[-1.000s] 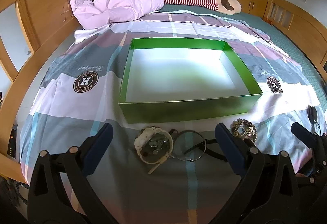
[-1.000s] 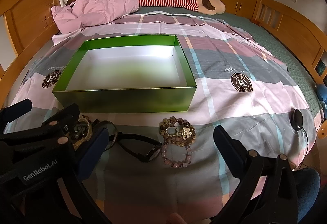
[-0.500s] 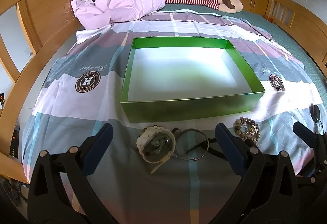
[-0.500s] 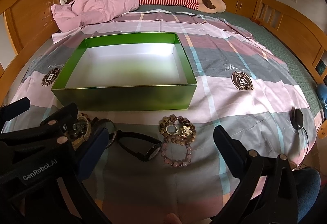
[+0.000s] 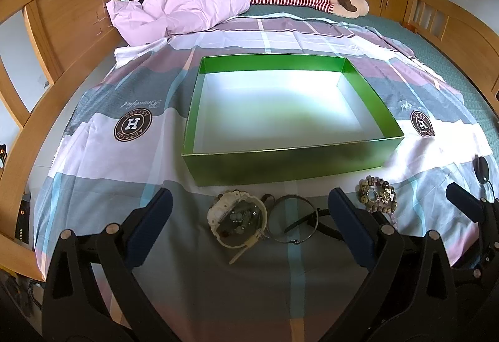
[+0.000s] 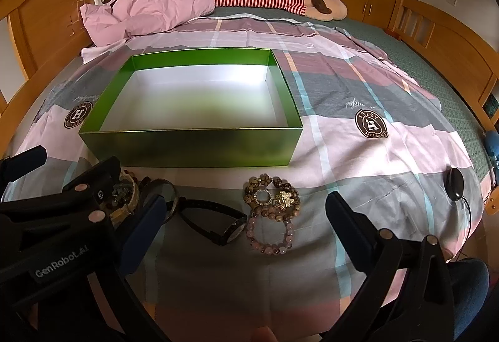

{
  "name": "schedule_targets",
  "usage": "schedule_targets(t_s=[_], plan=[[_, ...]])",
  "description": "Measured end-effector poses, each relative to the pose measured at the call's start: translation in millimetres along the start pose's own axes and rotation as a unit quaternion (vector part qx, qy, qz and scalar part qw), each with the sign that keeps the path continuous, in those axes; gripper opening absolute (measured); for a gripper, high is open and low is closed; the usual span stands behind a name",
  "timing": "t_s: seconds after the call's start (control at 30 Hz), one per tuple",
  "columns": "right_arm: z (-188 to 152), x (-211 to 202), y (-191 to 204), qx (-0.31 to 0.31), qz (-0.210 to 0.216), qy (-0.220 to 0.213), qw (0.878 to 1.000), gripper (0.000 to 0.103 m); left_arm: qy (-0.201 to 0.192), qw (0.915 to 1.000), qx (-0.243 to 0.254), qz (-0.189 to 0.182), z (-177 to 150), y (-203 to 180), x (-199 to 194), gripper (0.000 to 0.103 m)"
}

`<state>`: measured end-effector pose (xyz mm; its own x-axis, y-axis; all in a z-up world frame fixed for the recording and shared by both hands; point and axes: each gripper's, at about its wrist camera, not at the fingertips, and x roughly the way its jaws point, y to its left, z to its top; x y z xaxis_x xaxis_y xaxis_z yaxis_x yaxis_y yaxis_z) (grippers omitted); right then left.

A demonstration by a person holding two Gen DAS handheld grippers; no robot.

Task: Organize jewelry

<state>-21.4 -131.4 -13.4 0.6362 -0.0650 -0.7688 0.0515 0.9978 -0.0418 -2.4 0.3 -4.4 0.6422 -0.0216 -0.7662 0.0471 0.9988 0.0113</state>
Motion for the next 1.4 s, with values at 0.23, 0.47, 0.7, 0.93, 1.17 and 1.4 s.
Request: schedule_targets(t_s=[0.23,0.47,0.7,0.93,1.17,1.4], plan=[[-1,2,-2,-0.002,-0.006,0.002,1.000,0.100,0.002,1.0000,0.002,0.003,-1,-1,2,0.099],[4,16,-40,0.035,-0.001,0.027,0.999,0.097,-0.002,0.9983,-0.057,0.014,2,33,6,0.097],[-1,38,-76,0.063,0.015,0.074,0.995,0.048,0.079,0.9947,-0.061,0.025,-5,50,38,0.055],[-1,40,-60,0.023,0.080,0.088,0.993,0.048,0.111,0.9924,-0.043,-0.031,-11,39,44,0.037],[-2,61,-14,-0.038,0.113,0.121,0.985,0.048,0.113,0.9915,-0.050,-0.041,-30,41,38,0.042],[-16,77,-12,-0.043,0.122,0.150,0.980,0.022,0.117,0.9910,-0.050,-0.044,-34,39,56,0.051]])
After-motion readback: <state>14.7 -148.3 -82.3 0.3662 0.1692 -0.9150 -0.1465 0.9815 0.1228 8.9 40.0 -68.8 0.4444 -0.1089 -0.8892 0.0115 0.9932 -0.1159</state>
